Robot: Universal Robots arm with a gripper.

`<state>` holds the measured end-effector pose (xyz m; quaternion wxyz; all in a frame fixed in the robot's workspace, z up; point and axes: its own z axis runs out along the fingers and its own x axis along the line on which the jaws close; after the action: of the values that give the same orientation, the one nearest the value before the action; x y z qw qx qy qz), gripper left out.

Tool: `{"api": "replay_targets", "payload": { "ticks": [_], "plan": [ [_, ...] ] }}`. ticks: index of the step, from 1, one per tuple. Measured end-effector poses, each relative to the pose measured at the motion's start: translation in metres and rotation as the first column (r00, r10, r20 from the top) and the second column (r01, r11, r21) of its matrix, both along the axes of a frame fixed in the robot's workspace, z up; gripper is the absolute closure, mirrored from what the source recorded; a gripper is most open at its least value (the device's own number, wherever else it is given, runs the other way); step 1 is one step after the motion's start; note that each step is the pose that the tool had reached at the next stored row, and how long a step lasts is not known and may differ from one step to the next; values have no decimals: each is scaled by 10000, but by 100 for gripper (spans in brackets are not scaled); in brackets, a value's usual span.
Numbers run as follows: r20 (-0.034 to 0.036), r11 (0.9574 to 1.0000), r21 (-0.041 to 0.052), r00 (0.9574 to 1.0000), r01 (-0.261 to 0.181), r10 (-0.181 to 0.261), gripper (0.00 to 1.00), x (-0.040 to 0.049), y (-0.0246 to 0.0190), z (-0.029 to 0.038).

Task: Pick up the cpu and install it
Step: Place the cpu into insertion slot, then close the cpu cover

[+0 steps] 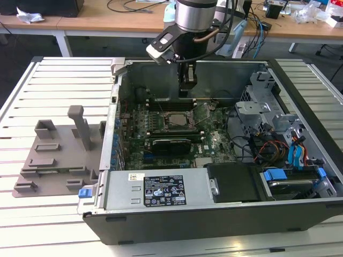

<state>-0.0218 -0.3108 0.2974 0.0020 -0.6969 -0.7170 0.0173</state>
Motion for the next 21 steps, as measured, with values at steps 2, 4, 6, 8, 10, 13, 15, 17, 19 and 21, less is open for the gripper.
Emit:
{"api": "replay_targets", "payload": {
  "ticks": [2,4,6,8,10,13,15,17,19,21],
  "plan": [
    [0,10000,0,10000,0,0,89,0,0,1],
    [-1,10000,-3,10000,0,0,89,33,0,2],
    [-2,10000,-1,10000,-1,1,89,160,0,1],
    [-3,10000,-1,10000,-1,1,89,258,1,0],
    [-7,10000,0,10000,-1,1,89,380,0,-1],
    [-13,10000,-3,10000,-1,1,89,563,0,-4],
    [-27,10000,-3,10000,0,0,89,660,0,-26],
    [-46,10000,-4,10000,-1,1,89,723,0,-85],
    [-55,10000,-4,10000,0,0,89,771,0,-152],
    [-67,10000,-4,10000,0,0,89,829,0,-244]
  ]
}}
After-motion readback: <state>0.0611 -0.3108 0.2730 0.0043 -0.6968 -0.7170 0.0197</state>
